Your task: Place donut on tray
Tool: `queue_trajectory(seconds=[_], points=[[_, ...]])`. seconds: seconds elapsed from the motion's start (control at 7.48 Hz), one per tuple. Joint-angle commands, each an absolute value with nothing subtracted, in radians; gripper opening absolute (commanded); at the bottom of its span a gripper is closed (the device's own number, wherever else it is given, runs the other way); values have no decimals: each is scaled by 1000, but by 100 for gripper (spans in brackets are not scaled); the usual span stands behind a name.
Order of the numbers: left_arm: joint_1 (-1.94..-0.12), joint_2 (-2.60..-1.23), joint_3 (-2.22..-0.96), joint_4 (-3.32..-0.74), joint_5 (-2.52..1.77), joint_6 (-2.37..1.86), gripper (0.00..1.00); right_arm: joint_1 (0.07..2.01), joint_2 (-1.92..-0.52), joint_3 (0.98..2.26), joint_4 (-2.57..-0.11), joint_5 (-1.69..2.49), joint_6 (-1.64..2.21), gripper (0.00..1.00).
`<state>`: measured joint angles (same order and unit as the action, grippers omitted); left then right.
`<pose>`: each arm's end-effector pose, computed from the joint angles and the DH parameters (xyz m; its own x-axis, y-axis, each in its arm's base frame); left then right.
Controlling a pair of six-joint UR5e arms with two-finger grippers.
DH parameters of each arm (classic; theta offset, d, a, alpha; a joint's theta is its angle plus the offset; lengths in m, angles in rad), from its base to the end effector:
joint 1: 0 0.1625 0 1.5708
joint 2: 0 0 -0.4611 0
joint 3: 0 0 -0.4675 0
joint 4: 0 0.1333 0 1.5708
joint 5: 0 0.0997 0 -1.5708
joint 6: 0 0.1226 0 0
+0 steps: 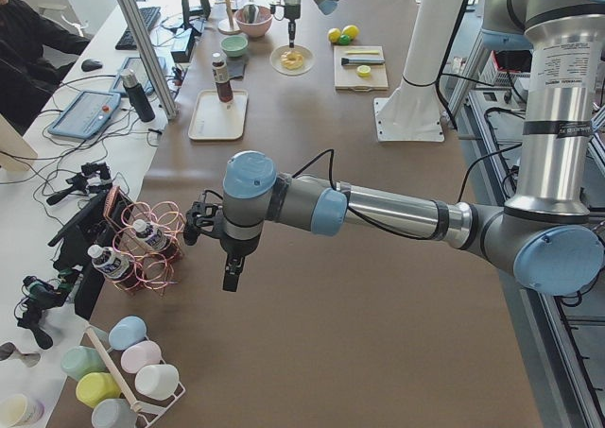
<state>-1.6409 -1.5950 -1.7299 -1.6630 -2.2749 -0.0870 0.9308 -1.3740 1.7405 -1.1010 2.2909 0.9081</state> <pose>-0.0953 -0.5870 0.6010 0.7639 0.0384 -0.6442 0.1343 0.9669 0.2169 -0.3532 -0.5622 0.4349 0.5067 -0.0939 0.8570 0.0013 0.9941 0.1082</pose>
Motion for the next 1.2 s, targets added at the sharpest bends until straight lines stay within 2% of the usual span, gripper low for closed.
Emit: queue_trajectory(seconds=[0.0, 0.27, 0.53, 1.07], points=[[-1617, -1614, -1715, -1667, -2278, -84, 98, 942, -1226, 1750, -1180, 2339, 990, 0], [-1585, -1621, -1701, -1699, -2279, -83, 98, 872, -1104, 1749, -1198, 2307, 1133, 0], [-1537, -1667, -1623, -1730, -2284, -87, 98, 767, -1030, 1746, -1204, 2188, 1218, 0], [-1536, -1632, -1641, -1839, -2304, -87, 98, 654, -910, 1749, -1284, 2070, 1307, 0]])
